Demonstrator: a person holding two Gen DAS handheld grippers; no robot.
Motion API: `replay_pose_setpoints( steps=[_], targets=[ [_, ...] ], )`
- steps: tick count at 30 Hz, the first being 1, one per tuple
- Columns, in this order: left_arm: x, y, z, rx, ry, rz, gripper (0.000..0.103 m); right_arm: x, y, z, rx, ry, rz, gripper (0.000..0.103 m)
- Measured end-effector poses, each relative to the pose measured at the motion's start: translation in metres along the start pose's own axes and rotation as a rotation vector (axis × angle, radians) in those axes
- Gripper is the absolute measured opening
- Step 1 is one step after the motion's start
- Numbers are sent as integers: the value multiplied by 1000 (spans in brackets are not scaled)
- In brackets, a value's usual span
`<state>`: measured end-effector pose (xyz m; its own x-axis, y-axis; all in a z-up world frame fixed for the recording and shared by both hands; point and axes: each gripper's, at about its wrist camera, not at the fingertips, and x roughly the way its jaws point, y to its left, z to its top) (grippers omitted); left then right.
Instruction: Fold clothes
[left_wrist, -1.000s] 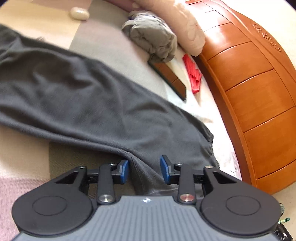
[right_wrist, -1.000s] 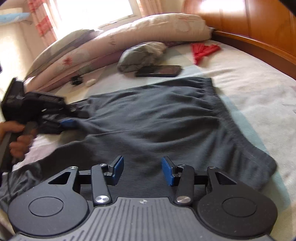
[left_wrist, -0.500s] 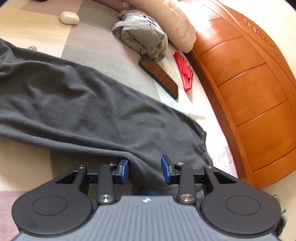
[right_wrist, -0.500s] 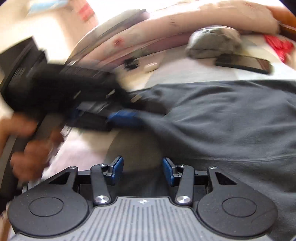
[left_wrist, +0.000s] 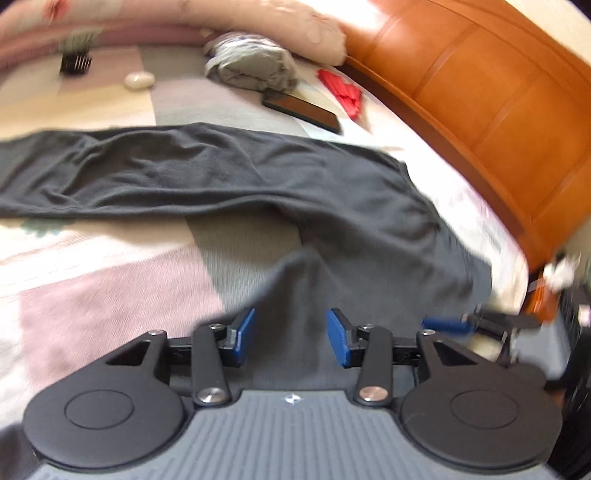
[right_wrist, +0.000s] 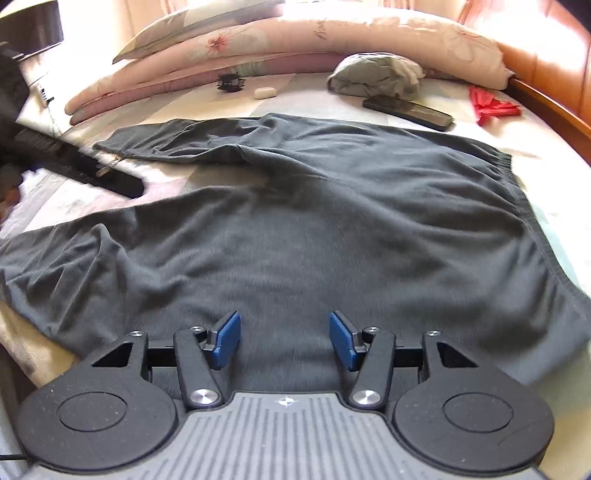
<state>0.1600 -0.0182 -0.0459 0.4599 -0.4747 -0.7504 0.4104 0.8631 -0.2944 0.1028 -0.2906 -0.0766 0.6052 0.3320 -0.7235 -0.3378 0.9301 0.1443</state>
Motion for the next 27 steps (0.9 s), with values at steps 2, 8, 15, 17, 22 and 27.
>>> replay_pose_setpoints(
  steps=[2, 8, 15, 17, 22, 27],
  targets=[
    [-9, -9, -14, 44, -1, 32, 43, -7, 4, -1, 25, -17, 9, 59],
    [-39, -27, -47, 175, -4, 149, 45, -21, 47, 0, -102, -71, 126, 56],
    [-76, -35, -108, 292, -24, 259, 52, -18, 112, -15, -341, -56, 309, 44],
    [-83, -37, -129, 330, -28, 333, 52, -13, 128, -20, -426, -46, 328, 40],
    [-89, -33, -152, 404, -18, 407, 53, -4, 155, -26, -578, -18, 346, 40],
    [-80, -19, -161, 432, 3, 388, 53, 9, 166, -30, -633, 17, 322, 40]
  ],
)
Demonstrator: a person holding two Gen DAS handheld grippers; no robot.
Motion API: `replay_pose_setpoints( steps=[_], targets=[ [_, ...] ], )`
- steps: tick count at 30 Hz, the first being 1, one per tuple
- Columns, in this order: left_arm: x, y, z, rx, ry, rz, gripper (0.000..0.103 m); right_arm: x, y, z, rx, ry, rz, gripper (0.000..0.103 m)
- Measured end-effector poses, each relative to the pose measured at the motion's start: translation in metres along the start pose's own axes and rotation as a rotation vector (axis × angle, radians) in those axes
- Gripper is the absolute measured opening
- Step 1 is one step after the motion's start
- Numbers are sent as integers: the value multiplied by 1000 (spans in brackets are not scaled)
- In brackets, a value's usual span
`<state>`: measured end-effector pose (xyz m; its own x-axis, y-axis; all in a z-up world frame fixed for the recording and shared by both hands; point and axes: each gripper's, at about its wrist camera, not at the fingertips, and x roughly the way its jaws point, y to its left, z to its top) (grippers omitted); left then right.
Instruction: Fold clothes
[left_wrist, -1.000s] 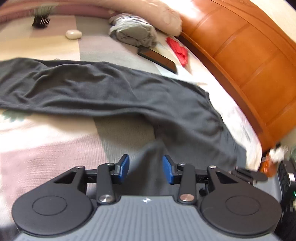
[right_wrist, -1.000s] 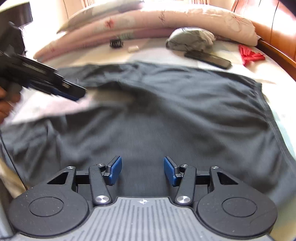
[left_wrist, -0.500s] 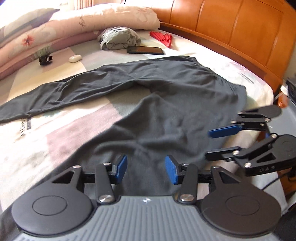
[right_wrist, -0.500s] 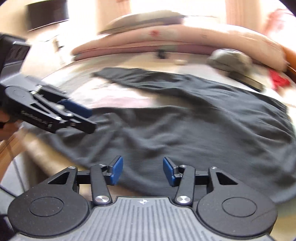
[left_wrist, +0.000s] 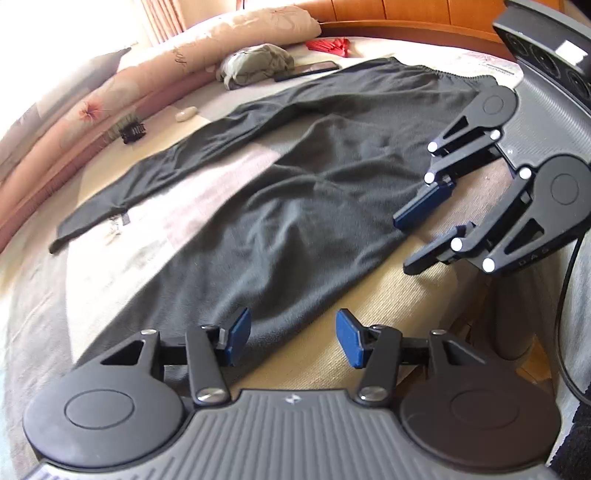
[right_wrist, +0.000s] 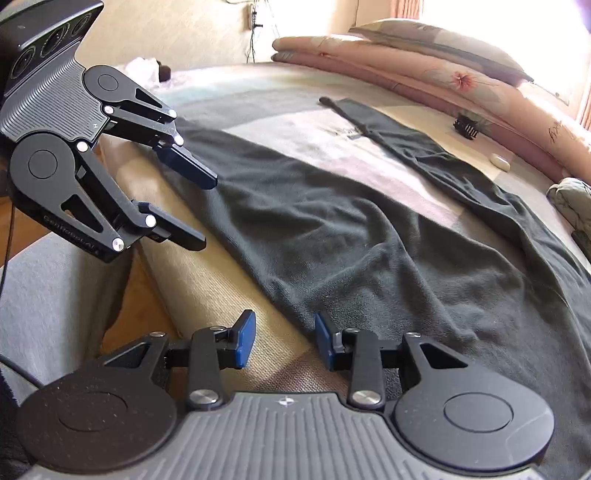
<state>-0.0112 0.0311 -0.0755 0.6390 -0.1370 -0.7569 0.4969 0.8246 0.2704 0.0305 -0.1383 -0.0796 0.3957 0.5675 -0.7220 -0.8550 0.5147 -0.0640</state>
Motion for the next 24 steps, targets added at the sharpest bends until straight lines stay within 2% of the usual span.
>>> replay_pose_setpoints(
  steps=[6, 11, 16, 21, 24],
  targets=[
    [14, 3, -3, 82, -20, -33, 55, 8, -11, 13, 30, 8, -24, 39],
    [24, 19, 3, 100, -27, -67, 57, 6, -18, 20, 72, 15, -50, 39],
    [21, 42, -2, -13, -33, -167, 56, 1, 7, 24, -58, 22, 8, 39],
    [19, 58, -9, -121, -47, -189, 56, 19, 17, 29, -103, 40, 53, 39],
    [17, 62, -10, -140, -53, -193, 56, 24, 17, 35, -123, 35, 26, 39]
  ],
)
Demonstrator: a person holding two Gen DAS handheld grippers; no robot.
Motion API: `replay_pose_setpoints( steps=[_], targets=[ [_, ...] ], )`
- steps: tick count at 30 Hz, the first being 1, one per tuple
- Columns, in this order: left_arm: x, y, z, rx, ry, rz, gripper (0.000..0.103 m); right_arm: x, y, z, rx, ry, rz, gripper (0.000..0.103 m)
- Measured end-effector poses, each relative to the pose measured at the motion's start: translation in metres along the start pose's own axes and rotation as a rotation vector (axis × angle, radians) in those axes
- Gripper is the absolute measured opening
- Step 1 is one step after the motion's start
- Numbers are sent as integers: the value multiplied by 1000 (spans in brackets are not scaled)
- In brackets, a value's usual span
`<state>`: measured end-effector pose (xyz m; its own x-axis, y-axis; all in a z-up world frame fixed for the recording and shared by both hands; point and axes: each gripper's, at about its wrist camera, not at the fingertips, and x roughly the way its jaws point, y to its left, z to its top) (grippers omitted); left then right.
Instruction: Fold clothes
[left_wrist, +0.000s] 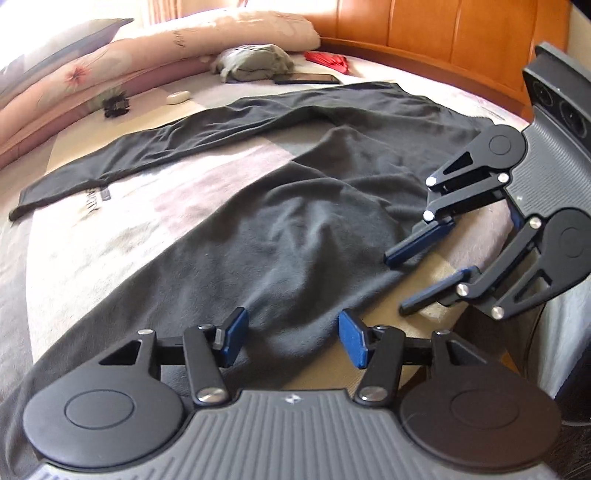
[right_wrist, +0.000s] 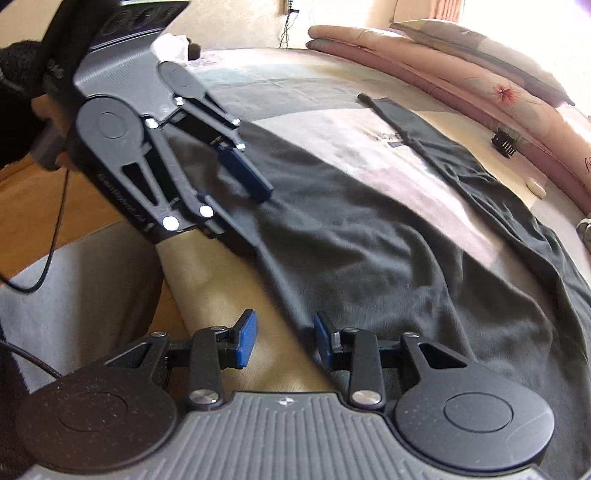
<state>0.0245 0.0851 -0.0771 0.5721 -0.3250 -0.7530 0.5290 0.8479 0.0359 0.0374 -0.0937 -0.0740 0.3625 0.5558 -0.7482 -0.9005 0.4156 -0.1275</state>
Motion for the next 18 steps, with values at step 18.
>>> replay_pose_setpoints(
  steps=[18],
  targets=[
    [19, -57, -10, 507, -19, 459, 63, -16, -12, 14, 87, -72, -75, 18]
  ],
)
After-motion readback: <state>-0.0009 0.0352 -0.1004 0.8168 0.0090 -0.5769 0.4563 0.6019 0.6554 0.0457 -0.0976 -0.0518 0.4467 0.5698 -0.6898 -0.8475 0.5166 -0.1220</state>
